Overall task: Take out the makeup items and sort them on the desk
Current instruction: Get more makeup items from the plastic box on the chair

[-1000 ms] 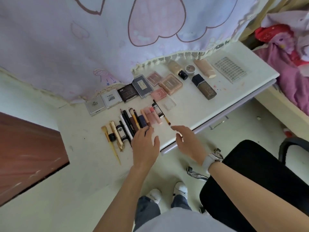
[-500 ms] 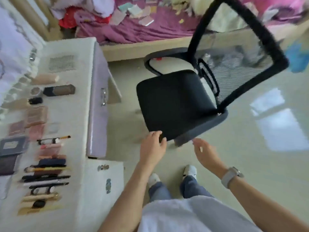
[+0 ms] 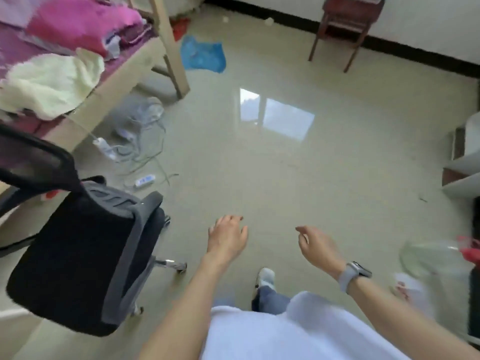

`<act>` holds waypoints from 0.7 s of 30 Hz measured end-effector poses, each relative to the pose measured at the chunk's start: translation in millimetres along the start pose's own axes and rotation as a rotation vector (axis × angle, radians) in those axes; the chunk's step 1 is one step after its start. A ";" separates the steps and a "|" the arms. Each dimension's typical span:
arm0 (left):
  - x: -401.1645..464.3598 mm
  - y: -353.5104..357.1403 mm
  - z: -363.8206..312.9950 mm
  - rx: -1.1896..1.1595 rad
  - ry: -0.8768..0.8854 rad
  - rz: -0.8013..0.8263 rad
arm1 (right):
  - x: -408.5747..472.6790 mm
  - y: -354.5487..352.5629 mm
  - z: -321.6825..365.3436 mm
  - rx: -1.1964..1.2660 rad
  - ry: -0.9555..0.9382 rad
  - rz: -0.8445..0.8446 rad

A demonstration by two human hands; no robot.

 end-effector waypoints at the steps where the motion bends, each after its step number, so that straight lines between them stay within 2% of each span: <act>1: 11.7 2.5 -20.8 0.032 0.035 0.019 | 6.0 -10.7 -16.9 0.013 0.032 0.000; 4: 50.8 10.9 -81.7 0.140 0.155 0.090 | 27.7 -42.1 -65.8 0.056 0.112 -0.048; 10: 146.1 13.7 -160.3 0.224 0.268 0.172 | 91.5 -90.1 -124.3 0.161 0.259 -0.090; 15: 268.0 -1.4 -219.1 0.210 0.296 0.179 | 201.4 -149.2 -147.9 0.189 0.304 -0.093; 21: 421.9 -46.2 -309.9 0.194 0.334 0.194 | 347.5 -266.9 -152.1 0.223 0.334 -0.102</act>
Point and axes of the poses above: each hand's wrist, its own x-axis towards the middle knuckle, its own y-axis out of the palm, z = x × y, the point moved 5 cm from there along x, towards the middle knuckle, and after that the axes turned 5 degrees about -x, right-handed, at the moved point
